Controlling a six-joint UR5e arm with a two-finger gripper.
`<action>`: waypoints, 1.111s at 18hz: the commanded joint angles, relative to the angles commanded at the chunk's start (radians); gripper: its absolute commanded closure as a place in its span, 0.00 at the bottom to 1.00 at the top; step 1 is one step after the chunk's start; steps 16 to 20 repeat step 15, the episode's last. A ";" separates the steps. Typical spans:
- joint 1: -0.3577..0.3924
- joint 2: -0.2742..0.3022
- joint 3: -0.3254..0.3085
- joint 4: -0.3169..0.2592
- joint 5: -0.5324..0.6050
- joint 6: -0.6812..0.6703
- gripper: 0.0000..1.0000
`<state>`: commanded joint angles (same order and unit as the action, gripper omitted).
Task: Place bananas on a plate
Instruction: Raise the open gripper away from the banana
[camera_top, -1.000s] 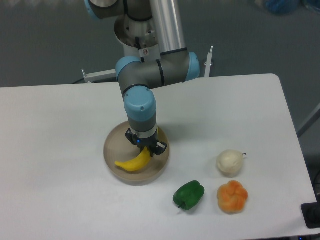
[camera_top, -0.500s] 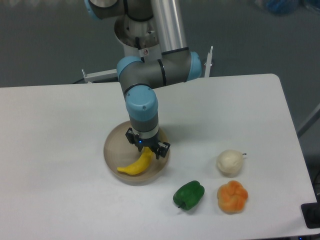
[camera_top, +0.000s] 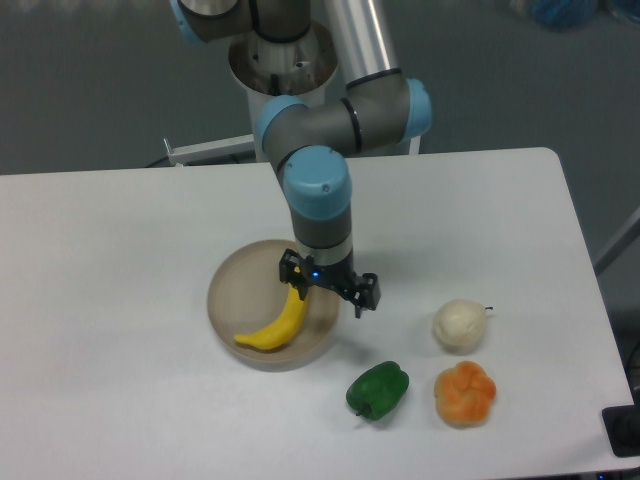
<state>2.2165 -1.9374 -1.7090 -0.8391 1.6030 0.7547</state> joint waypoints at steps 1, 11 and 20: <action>0.014 -0.003 0.017 0.003 0.000 0.017 0.00; 0.180 -0.015 0.118 0.002 0.005 0.471 0.00; 0.193 -0.015 0.117 0.003 0.005 0.557 0.00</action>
